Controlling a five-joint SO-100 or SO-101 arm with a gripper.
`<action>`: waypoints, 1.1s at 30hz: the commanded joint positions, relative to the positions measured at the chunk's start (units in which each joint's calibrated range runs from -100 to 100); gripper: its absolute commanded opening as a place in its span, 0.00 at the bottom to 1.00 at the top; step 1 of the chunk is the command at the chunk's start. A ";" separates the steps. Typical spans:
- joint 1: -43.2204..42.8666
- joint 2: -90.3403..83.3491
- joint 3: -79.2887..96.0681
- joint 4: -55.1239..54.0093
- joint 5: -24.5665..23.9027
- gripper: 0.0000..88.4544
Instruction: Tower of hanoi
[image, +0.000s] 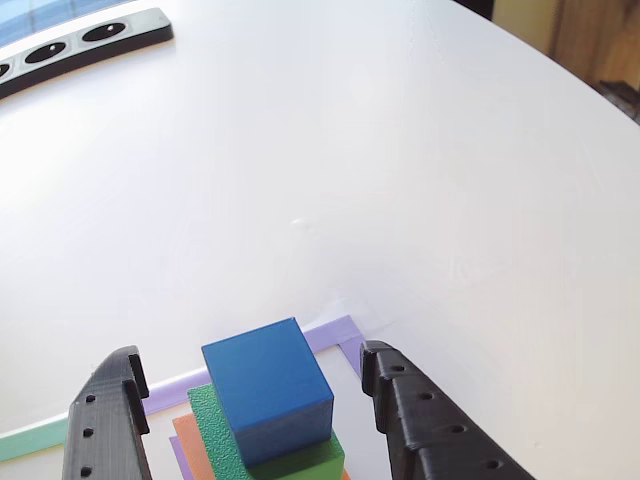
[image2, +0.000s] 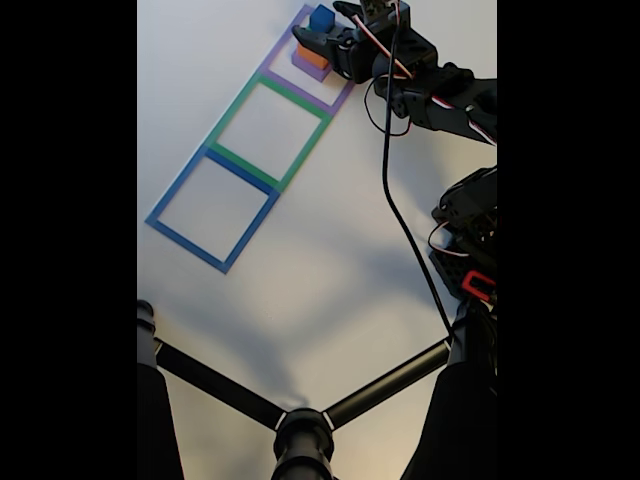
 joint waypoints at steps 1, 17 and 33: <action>-0.72 -0.98 -0.66 -1.77 0.00 0.26; -1.49 -1.46 0.88 -2.74 0.00 0.13; -1.94 -1.62 0.88 -2.50 0.00 0.05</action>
